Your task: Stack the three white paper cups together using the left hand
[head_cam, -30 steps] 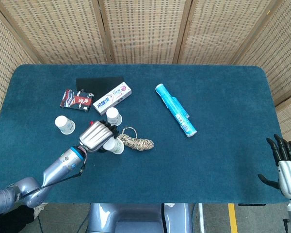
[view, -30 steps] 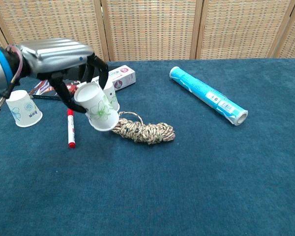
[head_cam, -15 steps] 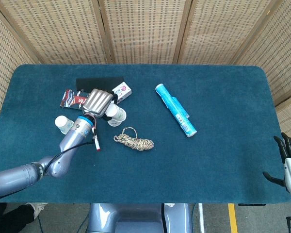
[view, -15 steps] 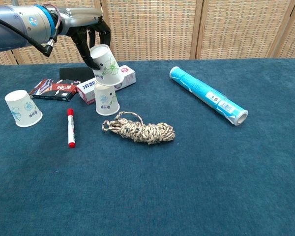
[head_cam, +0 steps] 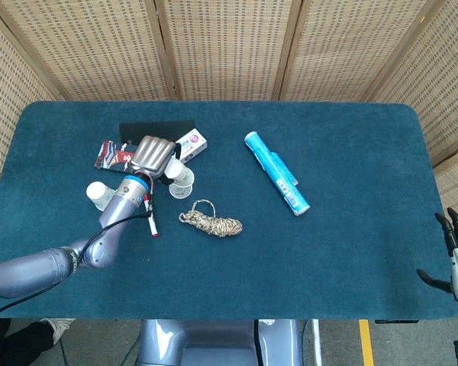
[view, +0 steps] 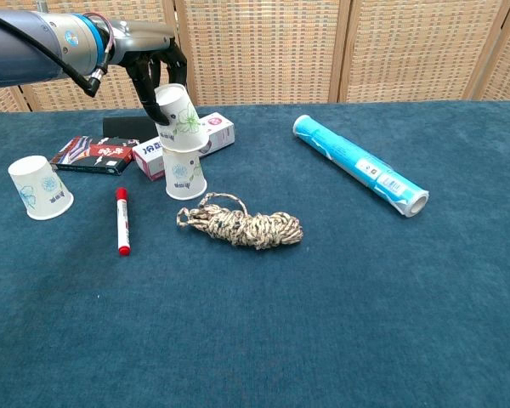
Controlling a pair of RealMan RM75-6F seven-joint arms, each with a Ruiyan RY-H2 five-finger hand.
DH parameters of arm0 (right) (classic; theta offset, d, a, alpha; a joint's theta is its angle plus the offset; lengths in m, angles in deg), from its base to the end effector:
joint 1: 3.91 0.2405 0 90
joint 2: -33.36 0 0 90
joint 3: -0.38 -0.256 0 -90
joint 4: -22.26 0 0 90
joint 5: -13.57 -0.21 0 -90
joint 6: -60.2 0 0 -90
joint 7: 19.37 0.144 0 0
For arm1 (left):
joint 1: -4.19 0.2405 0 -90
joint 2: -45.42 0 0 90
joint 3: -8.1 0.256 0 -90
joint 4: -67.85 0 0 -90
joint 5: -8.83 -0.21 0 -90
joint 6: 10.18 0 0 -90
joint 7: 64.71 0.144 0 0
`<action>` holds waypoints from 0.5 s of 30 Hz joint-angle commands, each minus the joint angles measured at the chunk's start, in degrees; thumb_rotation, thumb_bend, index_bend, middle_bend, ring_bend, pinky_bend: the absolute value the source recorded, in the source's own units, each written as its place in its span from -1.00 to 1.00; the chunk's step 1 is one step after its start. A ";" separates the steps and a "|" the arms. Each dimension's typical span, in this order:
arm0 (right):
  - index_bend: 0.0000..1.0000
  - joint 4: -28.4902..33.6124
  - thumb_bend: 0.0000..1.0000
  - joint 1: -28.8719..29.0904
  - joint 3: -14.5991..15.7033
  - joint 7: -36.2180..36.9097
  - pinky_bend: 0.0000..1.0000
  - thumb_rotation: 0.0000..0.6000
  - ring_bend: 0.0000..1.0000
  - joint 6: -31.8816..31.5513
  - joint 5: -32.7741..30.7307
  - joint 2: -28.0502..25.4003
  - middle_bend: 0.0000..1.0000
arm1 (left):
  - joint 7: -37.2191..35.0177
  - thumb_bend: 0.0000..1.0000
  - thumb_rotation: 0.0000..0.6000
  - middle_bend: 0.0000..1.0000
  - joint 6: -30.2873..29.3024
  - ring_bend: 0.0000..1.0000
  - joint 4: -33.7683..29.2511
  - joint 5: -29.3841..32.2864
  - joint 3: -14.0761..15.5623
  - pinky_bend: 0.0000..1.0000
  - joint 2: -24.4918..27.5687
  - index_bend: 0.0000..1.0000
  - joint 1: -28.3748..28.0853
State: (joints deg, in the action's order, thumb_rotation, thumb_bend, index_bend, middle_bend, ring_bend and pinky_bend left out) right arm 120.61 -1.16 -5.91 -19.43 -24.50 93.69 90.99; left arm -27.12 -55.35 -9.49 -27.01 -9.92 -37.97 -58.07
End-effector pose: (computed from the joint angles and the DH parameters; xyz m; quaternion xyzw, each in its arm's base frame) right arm -0.3123 -0.1802 0.1978 0.5489 -0.4006 0.3784 0.6286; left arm -0.0723 0.4495 0.0355 -0.7452 -0.3241 -0.3145 0.4906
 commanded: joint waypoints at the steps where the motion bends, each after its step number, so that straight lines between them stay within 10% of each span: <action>1: -1.00 0.04 -1.00 -0.02 -0.01 -0.02 -1.00 1.00 -1.00 -0.02 -0.05 -0.01 -1.00 | -0.37 -0.74 1.00 -0.18 -0.50 -0.12 0.62 0.61 0.59 -0.37 -0.15 -0.01 -0.42; 4: -1.00 0.02 -1.00 0.00 -0.03 -0.11 -1.00 1.00 -1.00 -0.06 -0.02 0.06 -1.00 | -0.60 -0.81 1.00 -0.31 -0.52 -0.27 1.35 1.23 1.20 -0.47 -0.40 -0.12 -0.78; 8: -1.00 0.02 -1.00 -0.04 -0.07 -0.29 -1.00 1.00 -1.00 -0.24 -0.03 0.17 -1.00 | -0.79 -1.00 1.00 -0.87 0.47 -0.87 0.78 3.40 2.20 -0.87 0.41 -0.81 -1.20; 15: -1.00 0.02 -1.00 0.03 -0.01 -0.17 -1.00 1.00 -1.00 0.00 0.00 0.17 -1.00 | -2.40 -1.00 1.00 -1.00 0.02 -1.00 -5.56 2.99 3.19 -1.00 6.28 -1.00 -0.04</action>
State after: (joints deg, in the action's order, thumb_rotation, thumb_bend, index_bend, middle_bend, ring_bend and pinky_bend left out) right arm 120.63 -1.13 -5.92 -19.61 -24.50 93.70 91.16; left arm -28.60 -54.82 -13.08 -23.36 -6.97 -33.57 -58.73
